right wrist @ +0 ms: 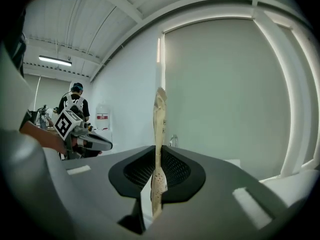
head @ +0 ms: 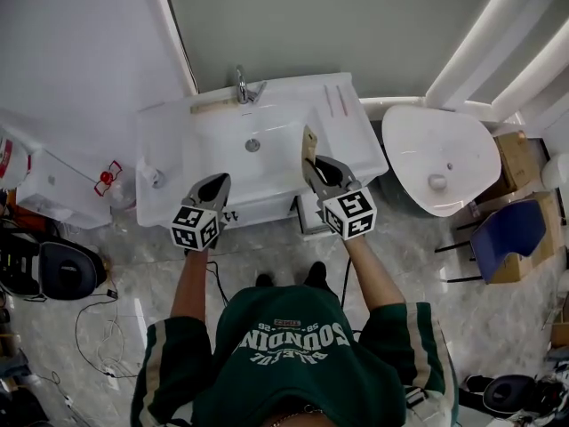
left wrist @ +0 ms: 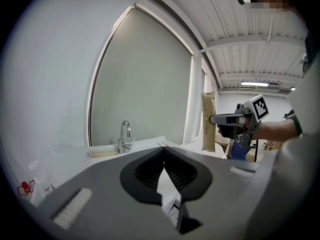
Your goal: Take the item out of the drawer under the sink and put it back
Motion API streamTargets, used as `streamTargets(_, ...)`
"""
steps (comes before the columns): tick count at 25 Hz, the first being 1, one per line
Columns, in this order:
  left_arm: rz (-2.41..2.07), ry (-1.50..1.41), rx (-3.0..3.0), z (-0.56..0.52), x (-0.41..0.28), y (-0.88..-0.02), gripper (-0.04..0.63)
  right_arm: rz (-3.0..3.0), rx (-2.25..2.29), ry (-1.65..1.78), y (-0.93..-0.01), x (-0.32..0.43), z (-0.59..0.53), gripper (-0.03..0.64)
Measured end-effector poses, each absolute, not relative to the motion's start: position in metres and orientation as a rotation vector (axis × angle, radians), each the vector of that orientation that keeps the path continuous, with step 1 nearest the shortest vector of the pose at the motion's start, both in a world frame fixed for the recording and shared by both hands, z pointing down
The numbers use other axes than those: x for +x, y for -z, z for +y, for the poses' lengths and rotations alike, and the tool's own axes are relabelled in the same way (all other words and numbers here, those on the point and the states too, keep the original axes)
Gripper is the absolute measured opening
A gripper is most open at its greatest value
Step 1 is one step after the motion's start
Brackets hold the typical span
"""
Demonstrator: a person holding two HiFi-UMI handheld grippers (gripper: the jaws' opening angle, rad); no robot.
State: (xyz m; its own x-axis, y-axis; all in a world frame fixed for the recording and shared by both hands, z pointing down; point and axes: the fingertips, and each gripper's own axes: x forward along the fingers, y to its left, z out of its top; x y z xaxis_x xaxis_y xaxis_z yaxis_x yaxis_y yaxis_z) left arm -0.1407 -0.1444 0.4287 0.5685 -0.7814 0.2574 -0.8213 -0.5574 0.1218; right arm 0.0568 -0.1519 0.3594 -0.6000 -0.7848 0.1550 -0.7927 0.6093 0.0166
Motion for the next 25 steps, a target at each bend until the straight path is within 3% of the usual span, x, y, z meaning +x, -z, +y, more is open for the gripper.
streamTargets(25, -1.282, -0.241, 2.555, -0.149, -0.125, -0.444, 0.051, -2.661, 1.358, -0.111, -0.372, 0.068, -0.151, 0.035)
